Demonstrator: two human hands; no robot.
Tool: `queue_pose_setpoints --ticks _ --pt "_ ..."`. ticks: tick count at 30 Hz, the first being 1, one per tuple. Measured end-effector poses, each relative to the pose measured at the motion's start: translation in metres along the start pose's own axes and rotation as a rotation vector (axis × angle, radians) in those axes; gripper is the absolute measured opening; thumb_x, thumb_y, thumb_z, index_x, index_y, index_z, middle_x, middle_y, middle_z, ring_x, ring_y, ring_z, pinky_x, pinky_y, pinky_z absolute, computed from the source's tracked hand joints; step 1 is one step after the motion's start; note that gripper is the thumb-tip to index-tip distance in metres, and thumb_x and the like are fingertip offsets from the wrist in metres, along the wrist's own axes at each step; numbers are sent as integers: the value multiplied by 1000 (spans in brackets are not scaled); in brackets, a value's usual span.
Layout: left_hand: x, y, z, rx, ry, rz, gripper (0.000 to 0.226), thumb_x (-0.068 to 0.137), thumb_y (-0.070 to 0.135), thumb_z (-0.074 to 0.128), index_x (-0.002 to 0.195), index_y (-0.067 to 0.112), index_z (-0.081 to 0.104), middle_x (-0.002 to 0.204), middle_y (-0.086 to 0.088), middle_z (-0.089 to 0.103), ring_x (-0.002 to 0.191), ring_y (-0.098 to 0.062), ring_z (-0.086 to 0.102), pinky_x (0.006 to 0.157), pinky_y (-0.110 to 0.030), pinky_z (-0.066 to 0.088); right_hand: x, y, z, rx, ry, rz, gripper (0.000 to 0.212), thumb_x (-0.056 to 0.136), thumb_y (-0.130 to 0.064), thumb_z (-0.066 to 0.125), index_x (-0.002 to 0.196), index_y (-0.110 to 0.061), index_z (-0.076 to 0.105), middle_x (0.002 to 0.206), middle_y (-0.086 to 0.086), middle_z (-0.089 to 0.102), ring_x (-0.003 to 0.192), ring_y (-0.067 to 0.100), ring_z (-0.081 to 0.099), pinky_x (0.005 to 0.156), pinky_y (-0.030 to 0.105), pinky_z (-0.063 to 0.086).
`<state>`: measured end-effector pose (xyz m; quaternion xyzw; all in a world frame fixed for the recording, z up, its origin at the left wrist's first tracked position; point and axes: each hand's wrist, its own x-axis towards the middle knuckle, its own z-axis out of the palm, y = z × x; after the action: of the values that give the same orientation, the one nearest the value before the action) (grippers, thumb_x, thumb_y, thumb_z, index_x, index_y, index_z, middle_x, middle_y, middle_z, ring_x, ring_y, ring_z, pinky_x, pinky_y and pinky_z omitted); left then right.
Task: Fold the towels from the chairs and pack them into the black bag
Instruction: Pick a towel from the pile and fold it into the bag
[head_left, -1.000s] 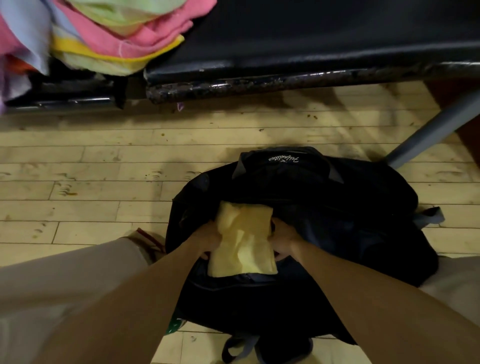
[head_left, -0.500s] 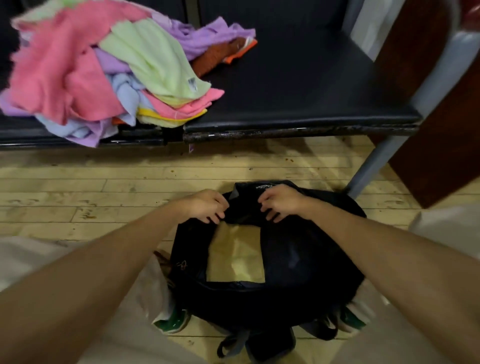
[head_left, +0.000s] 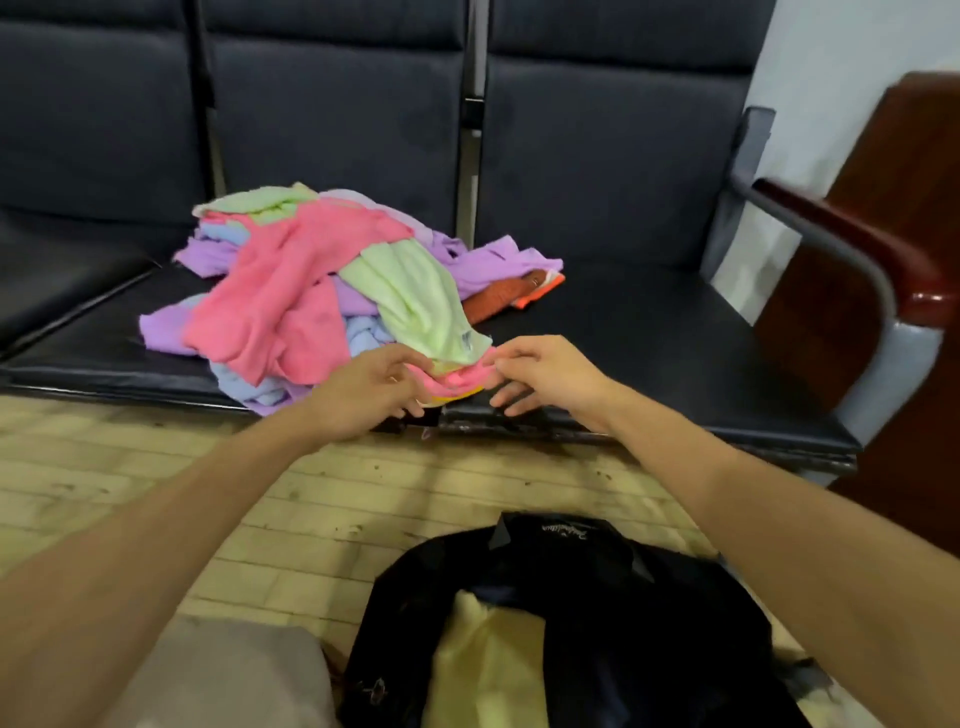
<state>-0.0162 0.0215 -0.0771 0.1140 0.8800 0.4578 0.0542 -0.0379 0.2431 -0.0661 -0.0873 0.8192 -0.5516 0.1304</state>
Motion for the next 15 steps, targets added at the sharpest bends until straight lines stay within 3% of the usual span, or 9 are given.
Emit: queue_pose_setpoints --ticks 3,7,10,15 --pt "1 -10 -25 175 208 112 35 91 5 51 124 19 48 86 3 65 82 -18 65 74 -31 50 29 -12 18 20 30 -73 20 96 -6 51 111 -7 65 90 12 70 81 20 68 68 30 58" --pt "-4 -30 -49 273 309 73 35 92 5 48 126 12 48 85 -1 65 79 -21 63 69 -37 50 69 -15 49 -6 111 -79 21 92 -11 60 113 -16 63 97 7 64 74 15 61 70 33 57" --pt "-7 -46 -55 359 333 51 37 88 3 51 125 7 49 82 4 58 73 -12 56 67 -30 41 94 -16 68 -134 230 -137 29 90 -15 63 119 -18 61 99 1 60 75 12 55 73 28 45" --pt "-3 -61 -70 497 659 -55 42 82 4 57 123 -1 49 119 -19 45 110 -34 44 89 -41 37 110 -19 90 -174 287 -158 33 90 -15 61 123 -14 58 85 -6 54 87 13 53 74 23 36"
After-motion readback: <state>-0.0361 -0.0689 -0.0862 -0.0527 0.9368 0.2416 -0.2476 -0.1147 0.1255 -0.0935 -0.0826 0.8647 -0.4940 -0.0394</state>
